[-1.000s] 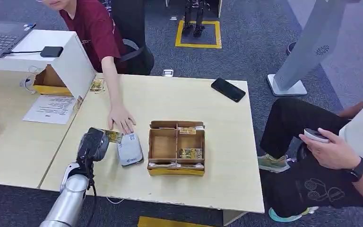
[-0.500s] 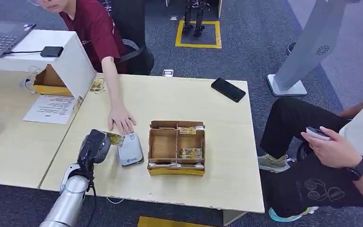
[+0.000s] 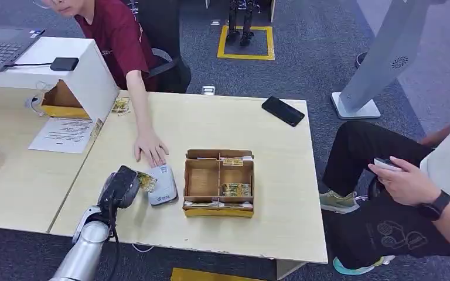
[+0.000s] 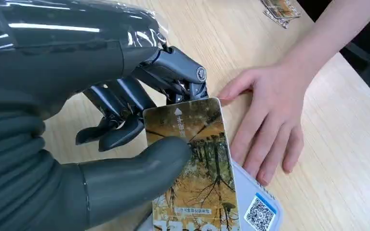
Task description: Pass the card to the sensor for recognition and then transmit it.
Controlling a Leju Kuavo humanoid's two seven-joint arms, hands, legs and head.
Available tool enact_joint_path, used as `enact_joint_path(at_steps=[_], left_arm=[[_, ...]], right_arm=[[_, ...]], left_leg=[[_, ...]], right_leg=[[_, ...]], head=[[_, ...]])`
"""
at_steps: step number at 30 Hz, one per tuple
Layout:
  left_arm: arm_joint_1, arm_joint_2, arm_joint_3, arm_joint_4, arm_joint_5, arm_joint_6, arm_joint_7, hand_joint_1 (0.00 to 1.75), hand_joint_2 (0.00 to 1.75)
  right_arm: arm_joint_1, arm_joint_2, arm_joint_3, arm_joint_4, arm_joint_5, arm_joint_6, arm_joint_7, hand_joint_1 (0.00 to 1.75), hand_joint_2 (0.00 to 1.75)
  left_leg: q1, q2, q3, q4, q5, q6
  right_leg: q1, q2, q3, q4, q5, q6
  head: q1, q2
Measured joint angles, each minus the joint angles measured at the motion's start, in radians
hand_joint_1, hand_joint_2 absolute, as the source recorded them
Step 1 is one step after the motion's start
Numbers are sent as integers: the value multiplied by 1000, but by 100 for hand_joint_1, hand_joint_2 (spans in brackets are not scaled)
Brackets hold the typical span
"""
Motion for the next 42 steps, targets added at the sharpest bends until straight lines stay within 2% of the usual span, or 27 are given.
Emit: enact_joint_path(at_steps=[14, 20, 33, 42], left_arm=[[-4, -2, -17, 26, -68, 11, 31, 175, 175], [-17, -16, -49, 93, -189, 82, 71, 175, 175], [-44, -26, -76, 149, -204, 95, 79, 175, 175], [-60, -51, -99, 213, -396, 231, 141, 175, 175]], right_arm=[[0, 3, -7, 0, 18, 10, -2, 0, 0], [-1, 4, -7, -1, 32, 9, -8, 0, 0], [-2, 4, -8, -2, 32, 9, -8, 0, 0], [-2, 6, -15, -2, 50, 10, 0, 0, 0]], left_leg=[[0, 0, 0, 0, 0, 0], [0, 0, 0, 0, 0, 1], [0, 0, 1, 0, 1, 1], [0, 0, 2, 0, 1, 1]], right_leg=[[0, 0, 0, 0, 0, 0], [0, 0, 0, 0, 0, 0], [0, -1, 2, 0, 0, 0], [0, -1, 2, 0, 0, 1]], head=[[0, 0], [0, 0], [0, 0], [0, 0]])
